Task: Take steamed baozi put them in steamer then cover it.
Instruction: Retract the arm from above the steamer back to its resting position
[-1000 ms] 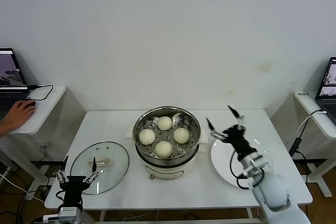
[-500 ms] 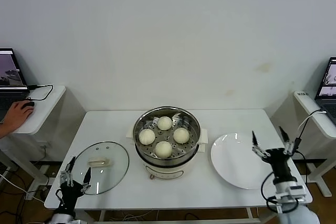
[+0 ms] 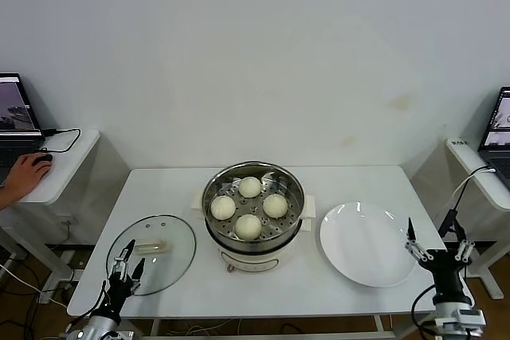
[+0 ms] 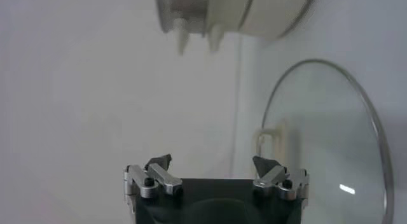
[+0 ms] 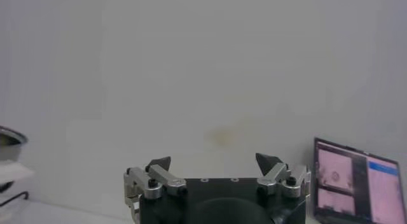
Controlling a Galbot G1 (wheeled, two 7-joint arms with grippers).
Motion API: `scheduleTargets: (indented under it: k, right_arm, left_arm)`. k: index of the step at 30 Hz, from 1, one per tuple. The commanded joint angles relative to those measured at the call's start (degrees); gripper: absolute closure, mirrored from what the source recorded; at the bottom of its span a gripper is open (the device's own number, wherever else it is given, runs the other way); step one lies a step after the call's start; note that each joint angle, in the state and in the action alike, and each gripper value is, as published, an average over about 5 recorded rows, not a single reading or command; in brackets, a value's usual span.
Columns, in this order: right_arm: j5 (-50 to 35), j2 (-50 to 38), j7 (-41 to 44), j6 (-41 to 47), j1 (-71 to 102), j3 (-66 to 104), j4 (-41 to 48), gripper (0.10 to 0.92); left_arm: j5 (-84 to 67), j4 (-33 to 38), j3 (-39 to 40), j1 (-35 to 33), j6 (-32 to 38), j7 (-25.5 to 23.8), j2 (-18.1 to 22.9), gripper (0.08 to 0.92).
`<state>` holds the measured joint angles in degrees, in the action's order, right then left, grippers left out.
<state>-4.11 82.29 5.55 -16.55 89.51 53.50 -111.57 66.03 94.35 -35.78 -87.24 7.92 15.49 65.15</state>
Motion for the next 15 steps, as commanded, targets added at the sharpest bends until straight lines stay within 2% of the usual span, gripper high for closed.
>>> scheduleTargets:
  k: [1,15]
  right_arm:
    - [-0.1,1.9,-1.1,-0.6,2.4,2.0,-0.1,0.203]
    - [0.7,2.7,-1.3,-1.1,3.5,2.8,-0.1,0.203]
  left_arm:
    - [5.0,-7.9,1.3,8.6,0.7,-0.1,-0.4,0.177]
    - [6.5,-16.7,3.3,17.4,0.9,-0.5,0.2,0.177]
